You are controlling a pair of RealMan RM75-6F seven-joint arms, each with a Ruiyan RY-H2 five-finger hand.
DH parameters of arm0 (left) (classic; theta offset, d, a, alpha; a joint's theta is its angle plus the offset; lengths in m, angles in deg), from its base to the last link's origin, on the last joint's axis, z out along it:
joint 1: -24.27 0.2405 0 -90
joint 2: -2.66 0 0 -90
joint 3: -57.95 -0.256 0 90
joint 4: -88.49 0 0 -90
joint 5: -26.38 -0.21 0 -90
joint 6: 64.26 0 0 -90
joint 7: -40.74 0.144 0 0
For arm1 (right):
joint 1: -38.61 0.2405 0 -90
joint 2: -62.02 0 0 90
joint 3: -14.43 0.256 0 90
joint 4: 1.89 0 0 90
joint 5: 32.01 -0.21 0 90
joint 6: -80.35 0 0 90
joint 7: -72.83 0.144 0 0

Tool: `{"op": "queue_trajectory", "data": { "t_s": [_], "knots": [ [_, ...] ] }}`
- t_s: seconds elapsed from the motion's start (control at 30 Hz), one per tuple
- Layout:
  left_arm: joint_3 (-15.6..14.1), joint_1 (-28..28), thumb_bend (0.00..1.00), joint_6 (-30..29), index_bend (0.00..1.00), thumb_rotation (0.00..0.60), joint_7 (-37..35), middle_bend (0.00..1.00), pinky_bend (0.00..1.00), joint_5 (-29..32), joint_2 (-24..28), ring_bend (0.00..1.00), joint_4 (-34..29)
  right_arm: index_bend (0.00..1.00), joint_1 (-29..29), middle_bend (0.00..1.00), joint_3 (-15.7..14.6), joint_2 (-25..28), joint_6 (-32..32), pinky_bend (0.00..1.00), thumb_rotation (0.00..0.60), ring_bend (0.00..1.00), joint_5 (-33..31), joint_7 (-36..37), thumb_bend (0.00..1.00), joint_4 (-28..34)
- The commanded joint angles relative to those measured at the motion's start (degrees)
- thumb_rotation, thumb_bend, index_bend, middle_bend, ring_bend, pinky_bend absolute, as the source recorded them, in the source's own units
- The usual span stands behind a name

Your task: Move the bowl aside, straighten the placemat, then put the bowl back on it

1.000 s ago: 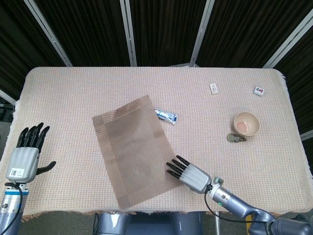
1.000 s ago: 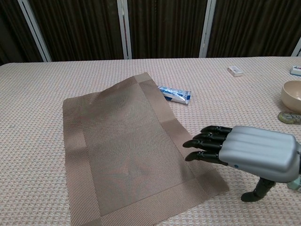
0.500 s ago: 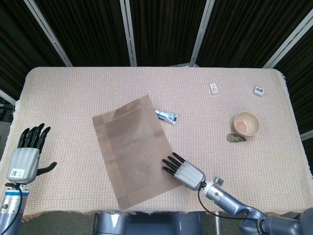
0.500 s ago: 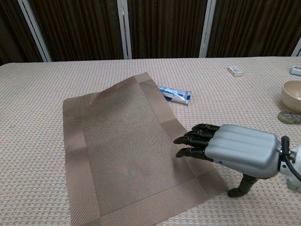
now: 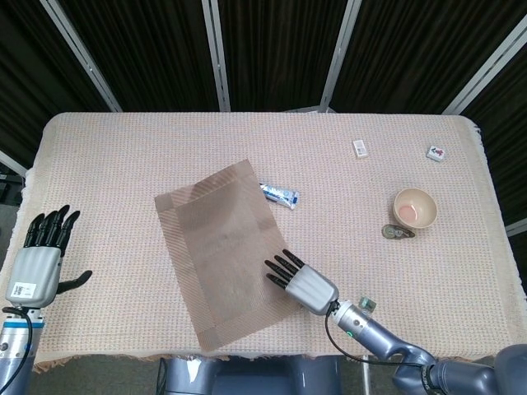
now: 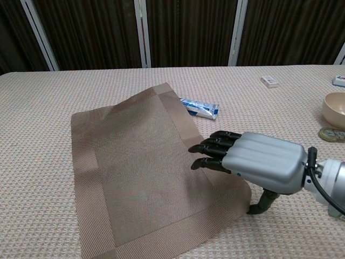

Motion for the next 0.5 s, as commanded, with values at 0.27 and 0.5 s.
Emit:
{"op": "queue_trajectory", "data": {
  "t_s": [0.27,0.5],
  "knots": [
    [0.16,-0.08,0.0,0.55,0.0,0.6,-0.91,0.0,0.0,0.07,0.43,0.0,0.16,0.15,0.57,0.0,0.12,0.14,0.96,0.0,0.6,0.0,-0.48,-0.15,0.01,0.79],
    [0.37,-0.01,0.0,0.65,0.0,0.6,-1.97,0.0,0.0,0.12,1.05,0.0,0.15,0.15,0.8,0.0,0.69,0.8,1.72,0.0,0.6,0.0,-1.43,-0.5,0.01,3.43]
  ]
}}
